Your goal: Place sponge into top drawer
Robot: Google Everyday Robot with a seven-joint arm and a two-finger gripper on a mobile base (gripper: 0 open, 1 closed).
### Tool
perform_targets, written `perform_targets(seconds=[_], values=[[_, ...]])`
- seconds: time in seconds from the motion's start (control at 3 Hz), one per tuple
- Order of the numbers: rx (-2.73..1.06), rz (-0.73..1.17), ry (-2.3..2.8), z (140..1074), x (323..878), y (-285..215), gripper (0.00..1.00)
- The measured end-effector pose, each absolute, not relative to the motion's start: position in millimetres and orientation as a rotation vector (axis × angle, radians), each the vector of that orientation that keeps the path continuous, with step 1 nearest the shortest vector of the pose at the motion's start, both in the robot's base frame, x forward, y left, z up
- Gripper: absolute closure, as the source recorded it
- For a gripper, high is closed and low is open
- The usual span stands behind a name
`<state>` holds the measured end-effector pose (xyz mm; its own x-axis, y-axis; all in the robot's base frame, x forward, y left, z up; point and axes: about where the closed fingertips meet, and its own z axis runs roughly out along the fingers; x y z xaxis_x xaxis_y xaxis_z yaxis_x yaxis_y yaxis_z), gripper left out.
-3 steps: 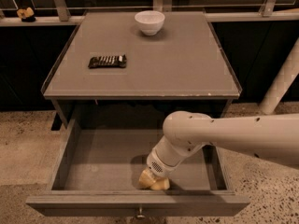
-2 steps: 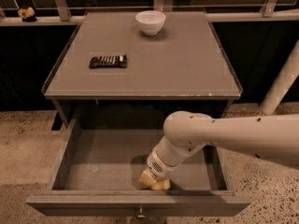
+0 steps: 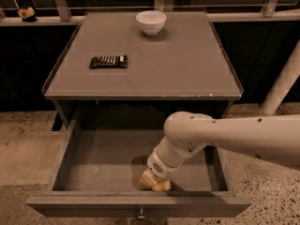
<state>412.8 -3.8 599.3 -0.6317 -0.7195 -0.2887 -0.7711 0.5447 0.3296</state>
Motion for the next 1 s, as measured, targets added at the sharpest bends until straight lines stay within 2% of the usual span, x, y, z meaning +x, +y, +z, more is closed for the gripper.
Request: perform_targets(seconds=[0.67,1.0], values=[[-1.287,0.656,2.655,599.3,412.8,-3.8,0.12],[-1.287,0.656,2.655,599.4,412.8,-3.8,0.0]])
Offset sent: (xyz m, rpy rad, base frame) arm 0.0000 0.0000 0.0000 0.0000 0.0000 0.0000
